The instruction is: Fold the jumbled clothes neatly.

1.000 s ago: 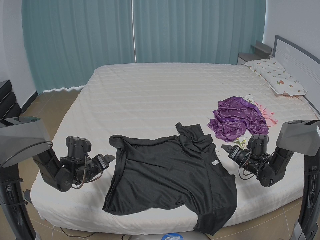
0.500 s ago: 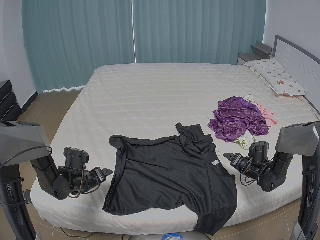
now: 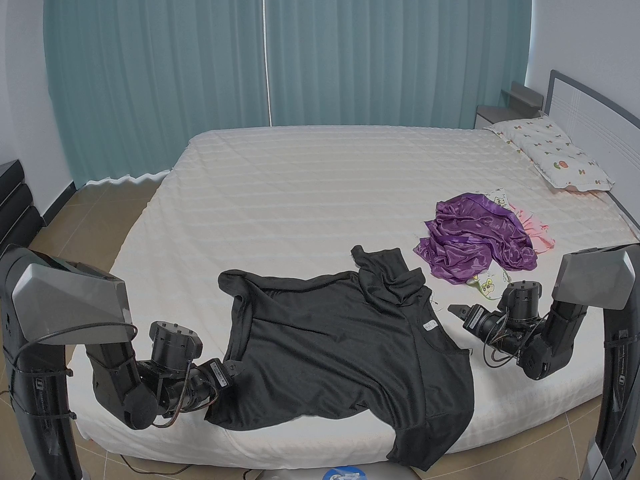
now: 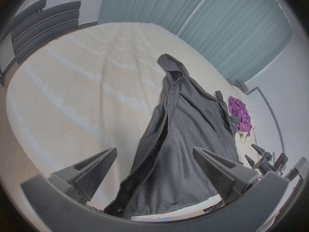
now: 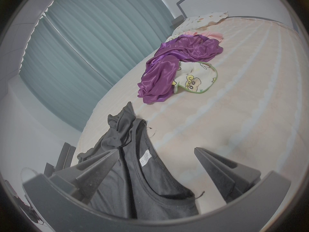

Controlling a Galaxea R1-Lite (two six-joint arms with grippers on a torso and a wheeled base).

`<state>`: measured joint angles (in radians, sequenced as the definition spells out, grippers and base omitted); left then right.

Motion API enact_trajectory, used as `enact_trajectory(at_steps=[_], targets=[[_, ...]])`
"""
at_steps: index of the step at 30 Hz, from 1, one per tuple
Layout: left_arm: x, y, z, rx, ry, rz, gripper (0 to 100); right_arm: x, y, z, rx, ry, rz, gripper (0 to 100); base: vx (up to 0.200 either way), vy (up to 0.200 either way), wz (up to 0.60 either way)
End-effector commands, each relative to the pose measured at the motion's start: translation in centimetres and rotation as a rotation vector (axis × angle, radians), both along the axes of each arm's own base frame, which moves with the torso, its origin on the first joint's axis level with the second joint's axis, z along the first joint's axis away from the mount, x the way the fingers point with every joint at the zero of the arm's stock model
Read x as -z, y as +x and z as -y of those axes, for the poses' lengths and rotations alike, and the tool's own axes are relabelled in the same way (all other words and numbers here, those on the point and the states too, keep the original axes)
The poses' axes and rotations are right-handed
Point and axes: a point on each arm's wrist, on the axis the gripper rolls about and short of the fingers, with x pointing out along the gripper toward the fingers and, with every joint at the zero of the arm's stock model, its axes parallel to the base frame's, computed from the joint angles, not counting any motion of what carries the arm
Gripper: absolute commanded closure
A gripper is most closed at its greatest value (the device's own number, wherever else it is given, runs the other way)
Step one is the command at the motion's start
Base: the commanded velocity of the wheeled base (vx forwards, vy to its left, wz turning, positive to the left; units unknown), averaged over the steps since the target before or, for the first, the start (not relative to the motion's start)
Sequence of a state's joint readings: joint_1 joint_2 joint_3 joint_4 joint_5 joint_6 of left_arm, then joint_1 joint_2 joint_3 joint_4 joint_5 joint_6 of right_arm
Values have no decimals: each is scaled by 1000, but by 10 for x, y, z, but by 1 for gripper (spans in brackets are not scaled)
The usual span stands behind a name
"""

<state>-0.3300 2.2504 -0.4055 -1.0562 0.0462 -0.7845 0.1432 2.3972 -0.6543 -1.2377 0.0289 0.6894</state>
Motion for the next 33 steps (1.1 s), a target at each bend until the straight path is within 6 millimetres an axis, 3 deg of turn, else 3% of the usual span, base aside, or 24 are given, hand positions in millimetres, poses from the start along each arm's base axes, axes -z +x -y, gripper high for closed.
enact_trajectory(at_steps=[1,10,11,18,33], targets=[[10,-4,2,-2,11,-25,0,5,8,7,2,-1,3,0,0,0,0],[22,1,3,12,65,-1,0,15,1,3,-24,5,-32,0,0,0,0],[23,1,2,16,72,-1,100,19,1,2,-35,8,-42,0,0,0,0],[25,-1,1,7,95,-6,100,38,9,-19,-99,4,-68,0,0,0,0],[26,-8,-29,-125,163,-45,100,40,6,-8,-138,-99,-110,0,0,0,0]])
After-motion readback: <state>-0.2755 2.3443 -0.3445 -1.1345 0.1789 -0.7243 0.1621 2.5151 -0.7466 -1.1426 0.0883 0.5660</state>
